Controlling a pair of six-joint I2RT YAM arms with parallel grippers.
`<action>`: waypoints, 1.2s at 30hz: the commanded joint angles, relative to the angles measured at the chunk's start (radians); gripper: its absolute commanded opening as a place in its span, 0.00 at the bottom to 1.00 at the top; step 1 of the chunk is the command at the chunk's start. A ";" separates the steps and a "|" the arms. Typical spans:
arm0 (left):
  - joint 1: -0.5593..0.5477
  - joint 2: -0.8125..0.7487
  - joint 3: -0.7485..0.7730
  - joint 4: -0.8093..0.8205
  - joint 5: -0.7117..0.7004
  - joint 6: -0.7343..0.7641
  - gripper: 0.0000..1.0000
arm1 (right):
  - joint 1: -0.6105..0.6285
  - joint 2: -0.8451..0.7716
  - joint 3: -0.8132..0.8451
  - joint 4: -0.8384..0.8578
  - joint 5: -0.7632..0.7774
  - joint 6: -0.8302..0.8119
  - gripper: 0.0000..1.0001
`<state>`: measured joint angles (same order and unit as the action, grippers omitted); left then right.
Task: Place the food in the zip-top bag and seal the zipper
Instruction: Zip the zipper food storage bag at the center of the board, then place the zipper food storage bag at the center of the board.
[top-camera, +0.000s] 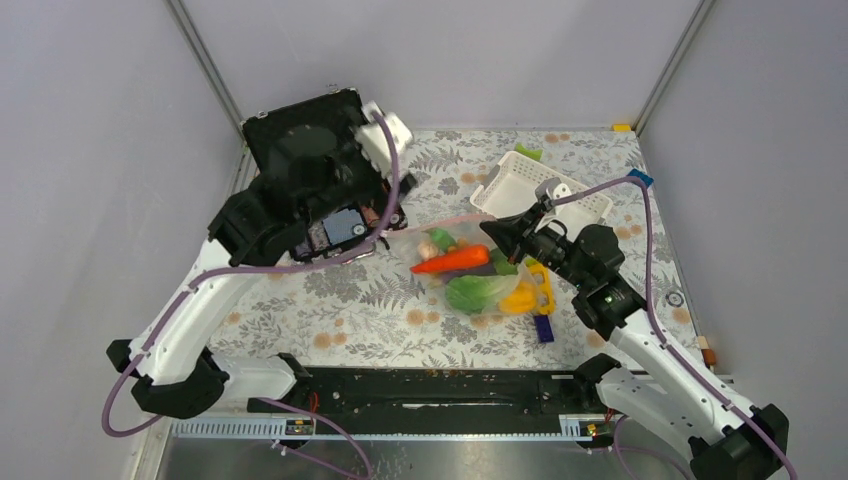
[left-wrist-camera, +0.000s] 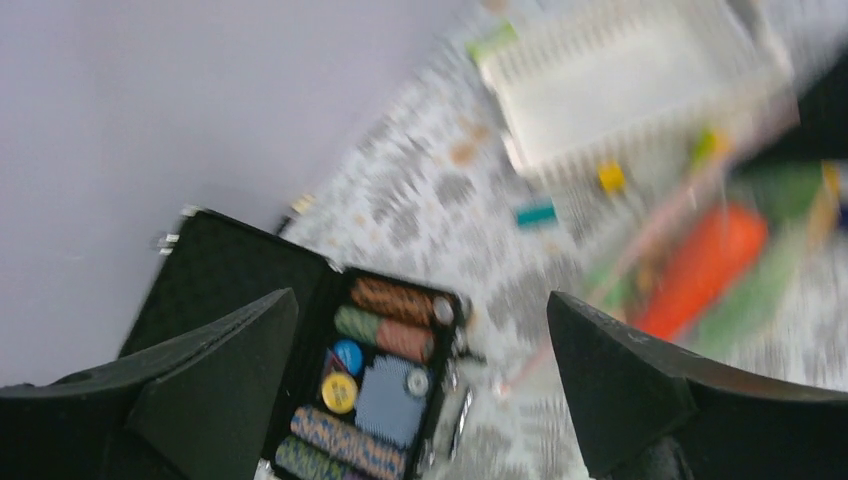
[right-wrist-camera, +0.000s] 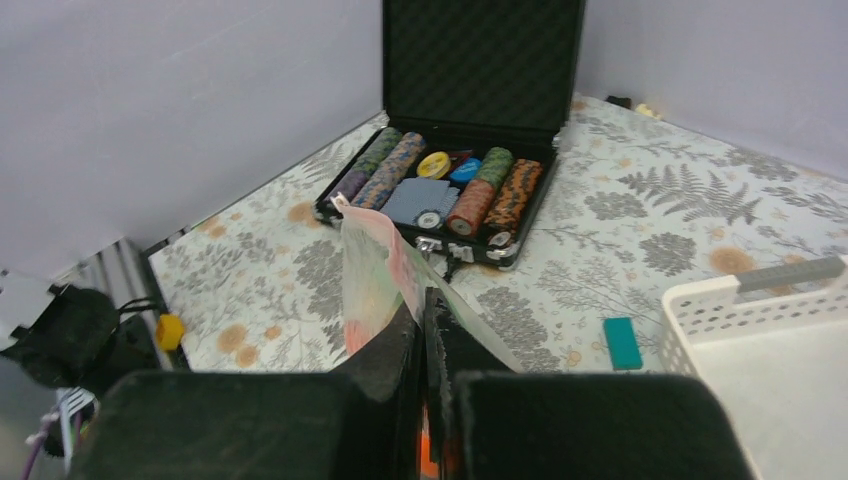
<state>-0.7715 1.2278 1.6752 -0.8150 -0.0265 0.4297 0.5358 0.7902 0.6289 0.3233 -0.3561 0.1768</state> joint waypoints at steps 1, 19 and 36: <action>0.016 0.069 0.235 0.246 -0.347 -0.323 0.99 | -0.003 0.029 0.105 0.050 0.115 0.001 0.00; 0.472 -0.014 -0.182 0.086 -0.266 -1.141 0.99 | 0.163 0.173 0.208 -0.082 -0.056 -0.197 0.00; 0.479 -0.261 -0.443 0.072 -0.438 -1.189 0.99 | 0.470 0.616 0.180 0.355 -0.246 0.224 0.58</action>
<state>-0.2958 0.9737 1.2865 -0.7567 -0.4232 -0.7425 0.9993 1.4136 0.7677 0.5262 -0.5488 0.3180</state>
